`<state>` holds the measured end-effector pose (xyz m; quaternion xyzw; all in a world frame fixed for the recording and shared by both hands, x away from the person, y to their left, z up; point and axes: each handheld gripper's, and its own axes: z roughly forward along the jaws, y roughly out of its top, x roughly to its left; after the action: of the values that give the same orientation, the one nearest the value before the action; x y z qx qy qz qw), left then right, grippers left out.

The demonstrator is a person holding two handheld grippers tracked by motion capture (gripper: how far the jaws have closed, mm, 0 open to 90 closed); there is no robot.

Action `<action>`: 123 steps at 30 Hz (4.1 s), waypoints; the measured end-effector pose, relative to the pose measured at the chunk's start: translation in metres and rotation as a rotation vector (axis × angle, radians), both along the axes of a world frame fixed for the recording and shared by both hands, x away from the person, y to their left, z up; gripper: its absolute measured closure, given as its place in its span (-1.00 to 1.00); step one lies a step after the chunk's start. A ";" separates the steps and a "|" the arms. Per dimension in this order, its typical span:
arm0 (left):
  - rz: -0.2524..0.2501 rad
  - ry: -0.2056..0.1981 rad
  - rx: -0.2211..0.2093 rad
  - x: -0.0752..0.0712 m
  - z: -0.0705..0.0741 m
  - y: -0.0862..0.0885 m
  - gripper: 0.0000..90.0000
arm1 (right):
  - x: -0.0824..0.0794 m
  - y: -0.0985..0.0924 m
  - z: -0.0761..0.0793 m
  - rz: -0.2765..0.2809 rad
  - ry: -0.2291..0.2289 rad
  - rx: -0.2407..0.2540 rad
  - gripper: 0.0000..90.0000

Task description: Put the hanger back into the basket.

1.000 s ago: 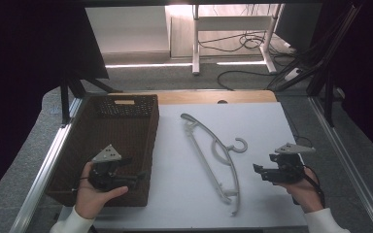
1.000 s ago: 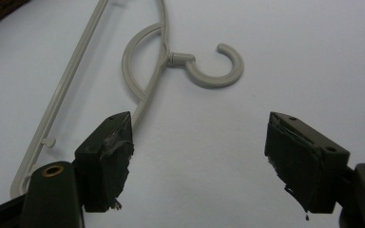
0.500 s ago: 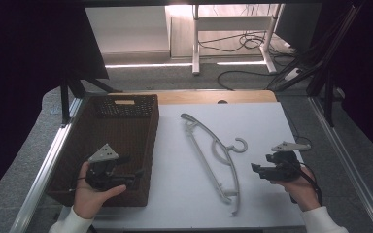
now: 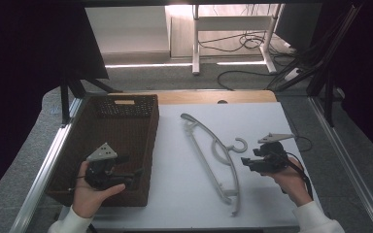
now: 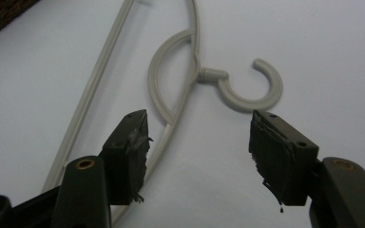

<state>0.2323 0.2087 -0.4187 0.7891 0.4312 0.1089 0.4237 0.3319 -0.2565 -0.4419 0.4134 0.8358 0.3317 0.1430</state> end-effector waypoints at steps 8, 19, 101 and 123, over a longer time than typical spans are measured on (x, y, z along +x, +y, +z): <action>-0.001 -0.002 -0.002 0.000 0.001 0.000 -0.43 | 0.017 0.029 -0.005 0.045 0.055 -0.048 -0.02; -0.003 0.001 -0.012 0.000 0.001 0.001 -0.43 | 0.046 0.066 -0.024 0.090 0.145 -0.117 0.15; 0.021 -0.008 -0.069 -0.002 0.007 0.014 -0.43 | 0.008 0.065 0.038 0.380 -0.223 -0.187 0.80; -0.162 -0.068 0.043 0.052 0.088 -0.020 -0.34 | -0.010 0.077 0.024 0.583 -0.179 -0.206 0.80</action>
<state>0.2843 0.1885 -0.3304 0.8261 0.3489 0.1102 0.4286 0.3223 -0.1796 -0.4180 0.1090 0.9323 0.3074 0.1562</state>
